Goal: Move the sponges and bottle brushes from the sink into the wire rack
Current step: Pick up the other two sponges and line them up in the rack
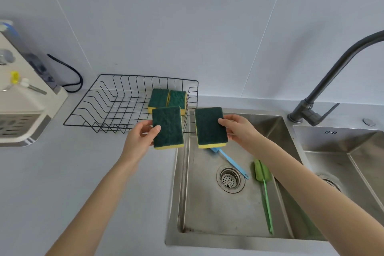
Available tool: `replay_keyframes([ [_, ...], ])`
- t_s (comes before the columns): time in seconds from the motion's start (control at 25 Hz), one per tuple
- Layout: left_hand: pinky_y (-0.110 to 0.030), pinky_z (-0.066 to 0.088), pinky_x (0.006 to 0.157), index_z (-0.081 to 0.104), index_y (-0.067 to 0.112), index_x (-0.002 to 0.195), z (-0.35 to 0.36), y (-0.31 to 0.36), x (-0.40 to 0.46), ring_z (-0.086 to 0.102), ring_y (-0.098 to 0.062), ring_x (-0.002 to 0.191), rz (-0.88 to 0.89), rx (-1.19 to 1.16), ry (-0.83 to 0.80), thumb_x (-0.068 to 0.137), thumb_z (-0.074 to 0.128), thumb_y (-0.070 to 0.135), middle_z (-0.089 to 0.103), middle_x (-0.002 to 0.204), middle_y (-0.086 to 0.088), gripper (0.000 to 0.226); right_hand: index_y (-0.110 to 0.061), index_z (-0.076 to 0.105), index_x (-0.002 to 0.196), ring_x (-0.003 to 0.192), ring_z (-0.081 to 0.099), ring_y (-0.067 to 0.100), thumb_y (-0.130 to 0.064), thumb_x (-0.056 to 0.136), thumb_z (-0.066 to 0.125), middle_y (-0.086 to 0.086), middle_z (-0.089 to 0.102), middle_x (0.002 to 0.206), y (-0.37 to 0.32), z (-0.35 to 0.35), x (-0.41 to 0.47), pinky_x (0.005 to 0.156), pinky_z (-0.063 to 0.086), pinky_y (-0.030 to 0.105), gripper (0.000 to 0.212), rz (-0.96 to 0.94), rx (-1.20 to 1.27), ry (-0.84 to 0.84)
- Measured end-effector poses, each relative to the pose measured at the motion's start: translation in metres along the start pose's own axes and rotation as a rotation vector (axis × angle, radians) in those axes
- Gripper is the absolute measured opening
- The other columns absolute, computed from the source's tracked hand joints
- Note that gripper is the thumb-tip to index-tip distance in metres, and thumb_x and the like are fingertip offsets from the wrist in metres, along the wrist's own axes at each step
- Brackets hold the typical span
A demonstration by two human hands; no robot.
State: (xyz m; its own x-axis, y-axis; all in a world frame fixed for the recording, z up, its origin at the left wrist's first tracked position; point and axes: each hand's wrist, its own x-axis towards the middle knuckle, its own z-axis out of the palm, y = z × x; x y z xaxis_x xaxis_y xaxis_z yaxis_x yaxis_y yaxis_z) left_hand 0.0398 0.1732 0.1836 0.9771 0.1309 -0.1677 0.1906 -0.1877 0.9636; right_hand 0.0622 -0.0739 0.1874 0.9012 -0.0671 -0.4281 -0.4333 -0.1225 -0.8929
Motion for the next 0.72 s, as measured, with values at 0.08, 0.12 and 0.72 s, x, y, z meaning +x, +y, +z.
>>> replay_keyframes([
  [0.08,-0.019,0.046,0.069,0.053,0.016,0.113,-0.014,-0.001,0.009,0.056,-0.007,0.081,0.012,-0.015,0.019,0.089,0.054,0.02,0.057,0.087,0.007,0.024,-0.005,0.052,0.116,0.101,0.058,0.025,-0.016,0.093,0.053,0.014,0.059,0.113,-0.009,0.015,0.007,0.086,0.052,0.033,0.025,-0.003,0.036,-0.03],
  [0.12,-0.019,0.046,0.069,0.053,0.017,0.111,-0.021,-0.001,0.013,0.055,-0.006,0.081,0.016,-0.021,0.029,0.09,0.054,0.02,0.057,0.087,0.007,0.022,-0.004,0.052,0.115,0.1,0.058,0.025,-0.015,0.093,0.052,0.014,0.059,0.112,-0.013,0.022,0.011,0.083,0.052,0.032,0.024,-0.006,0.048,-0.048],
  [0.72,-0.027,0.049,0.075,0.051,0.017,0.105,-0.102,-0.017,0.075,0.057,-0.024,0.094,-0.023,-0.144,0.272,0.089,0.054,0.016,0.057,0.105,-0.009,0.016,-0.01,0.052,0.088,0.074,0.062,0.012,-0.013,0.093,0.053,0.004,0.06,0.083,-0.088,0.149,0.111,0.068,0.057,0.02,0.006,0.025,-0.049,-0.156],
])
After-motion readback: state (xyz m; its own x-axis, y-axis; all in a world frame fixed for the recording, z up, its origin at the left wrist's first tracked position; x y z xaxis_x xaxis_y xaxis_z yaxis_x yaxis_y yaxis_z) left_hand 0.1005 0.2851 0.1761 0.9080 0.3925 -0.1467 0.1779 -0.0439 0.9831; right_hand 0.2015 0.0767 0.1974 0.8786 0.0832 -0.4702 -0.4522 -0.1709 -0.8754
